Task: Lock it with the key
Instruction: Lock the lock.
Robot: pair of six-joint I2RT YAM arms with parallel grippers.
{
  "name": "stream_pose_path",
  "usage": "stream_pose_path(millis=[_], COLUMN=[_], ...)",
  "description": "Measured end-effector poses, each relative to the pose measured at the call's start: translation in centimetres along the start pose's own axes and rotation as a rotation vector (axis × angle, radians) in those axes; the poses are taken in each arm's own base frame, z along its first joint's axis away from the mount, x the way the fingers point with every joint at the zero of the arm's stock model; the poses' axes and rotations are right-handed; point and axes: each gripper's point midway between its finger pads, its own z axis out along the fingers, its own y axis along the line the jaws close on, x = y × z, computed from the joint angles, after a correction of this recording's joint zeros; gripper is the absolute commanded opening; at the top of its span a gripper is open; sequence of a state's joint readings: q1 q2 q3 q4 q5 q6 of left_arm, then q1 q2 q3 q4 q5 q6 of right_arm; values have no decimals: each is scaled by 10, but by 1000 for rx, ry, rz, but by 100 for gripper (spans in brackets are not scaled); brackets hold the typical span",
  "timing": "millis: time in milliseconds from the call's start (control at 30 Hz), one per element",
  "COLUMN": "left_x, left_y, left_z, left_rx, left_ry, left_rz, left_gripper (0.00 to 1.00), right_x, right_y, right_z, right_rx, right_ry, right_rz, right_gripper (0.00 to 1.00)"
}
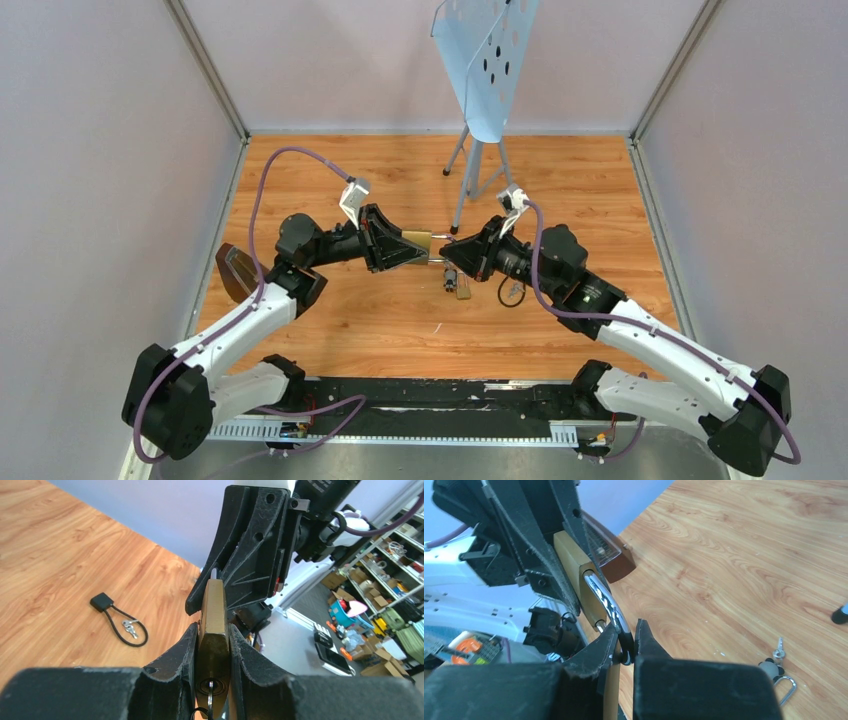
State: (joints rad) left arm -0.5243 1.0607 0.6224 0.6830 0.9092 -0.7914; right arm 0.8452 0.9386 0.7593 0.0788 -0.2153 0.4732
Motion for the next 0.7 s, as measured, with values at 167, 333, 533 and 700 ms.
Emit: stream_pose_path(millis=[167, 333, 533, 700], left_x=[4, 10, 18, 22], left_y=[19, 33, 41, 52], left_z=[9, 20, 31, 32], left_rx=[-47, -90, -129, -162], left_ry=[-13, -28, -34, -34], left_rz=[-2, -4, -14, -30], left_gripper=[0, 0, 0, 0], right_x=[-1, 0, 3, 6], right_y=[-20, -44, -56, -67], right_z=[6, 6, 7, 10], right_rx=[102, 224, 286, 334], right_ry=[-26, -50, -58, -65], right_rz=[11, 10, 7, 6], right_gripper=[0, 0, 0, 0])
